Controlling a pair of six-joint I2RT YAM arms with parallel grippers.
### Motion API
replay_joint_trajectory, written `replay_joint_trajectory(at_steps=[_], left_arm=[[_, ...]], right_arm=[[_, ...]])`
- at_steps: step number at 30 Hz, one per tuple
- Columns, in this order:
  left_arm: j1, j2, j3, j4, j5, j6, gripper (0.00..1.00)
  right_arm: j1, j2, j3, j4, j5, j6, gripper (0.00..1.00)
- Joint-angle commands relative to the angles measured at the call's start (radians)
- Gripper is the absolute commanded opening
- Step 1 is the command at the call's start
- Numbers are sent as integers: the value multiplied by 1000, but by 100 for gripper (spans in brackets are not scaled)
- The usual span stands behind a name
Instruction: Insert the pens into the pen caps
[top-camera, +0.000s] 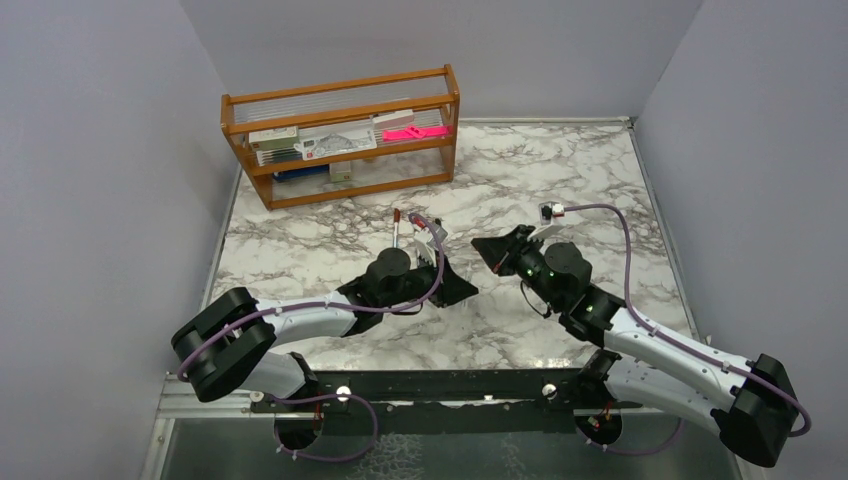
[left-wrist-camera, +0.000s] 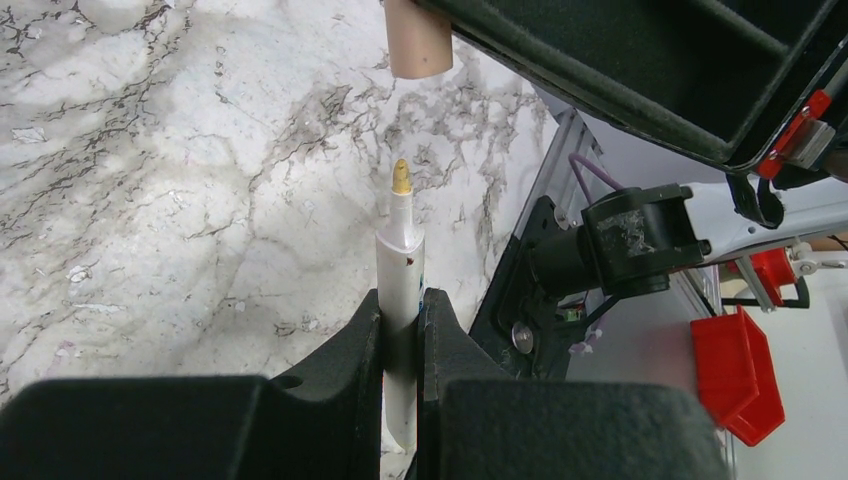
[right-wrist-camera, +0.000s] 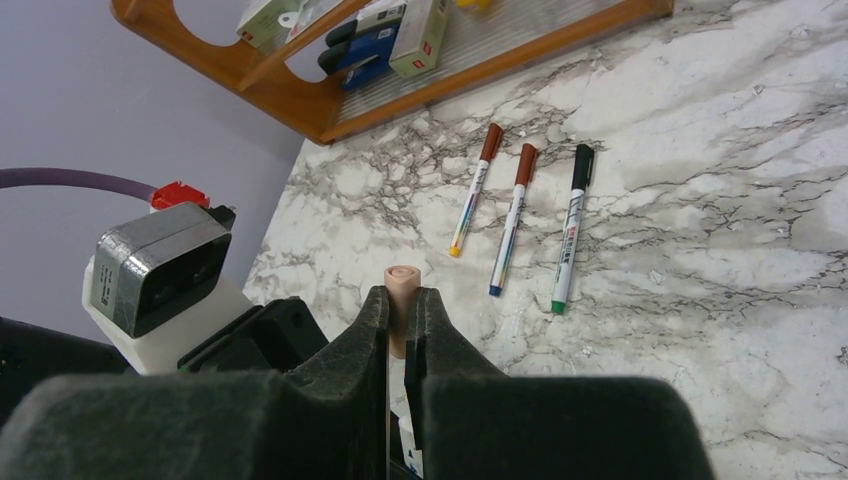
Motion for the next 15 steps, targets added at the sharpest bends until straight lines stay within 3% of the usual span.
replay_joint_trajectory(at_steps=[1,15], left_arm=[[-5,-3,36,13,-19,9,0],[-4,1,39,6,-27,15,0]], right_arm=[[-5,-7,-18,33,-28,-18,1],[-5,-15,-45,46,-68,-14,1]])
